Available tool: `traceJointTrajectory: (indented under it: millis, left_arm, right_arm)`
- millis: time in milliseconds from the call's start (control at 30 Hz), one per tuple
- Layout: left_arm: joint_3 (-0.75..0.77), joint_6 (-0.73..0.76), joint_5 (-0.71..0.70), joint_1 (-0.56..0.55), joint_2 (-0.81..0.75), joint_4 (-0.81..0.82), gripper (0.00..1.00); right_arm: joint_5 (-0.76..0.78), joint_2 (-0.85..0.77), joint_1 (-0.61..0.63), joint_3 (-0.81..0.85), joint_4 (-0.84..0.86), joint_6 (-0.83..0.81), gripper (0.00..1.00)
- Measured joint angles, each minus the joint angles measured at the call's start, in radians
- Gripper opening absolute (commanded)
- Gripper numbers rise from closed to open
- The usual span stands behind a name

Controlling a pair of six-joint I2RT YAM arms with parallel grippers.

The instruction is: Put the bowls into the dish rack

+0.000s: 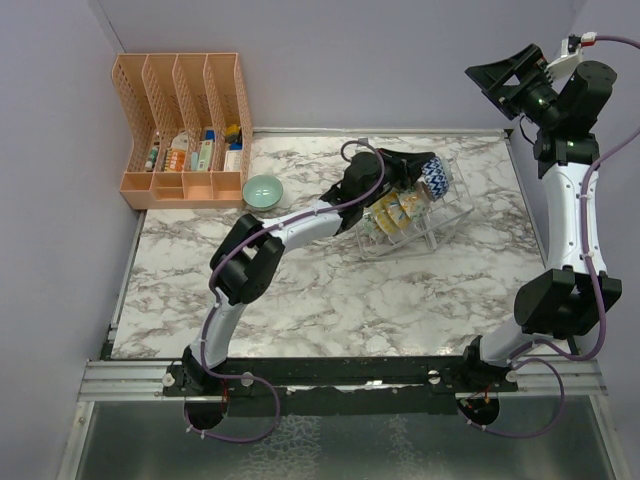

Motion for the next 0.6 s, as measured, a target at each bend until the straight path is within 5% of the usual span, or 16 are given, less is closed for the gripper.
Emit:
traceJointTrajectory:
  millis: [600]
  left_arm:
    - [0.003,0.012,0.026,-0.004,0.020,-0.017,0.14]
  right_arm:
    - [-0.010,0.002,0.000,-0.002,0.000,0.000,0.96]
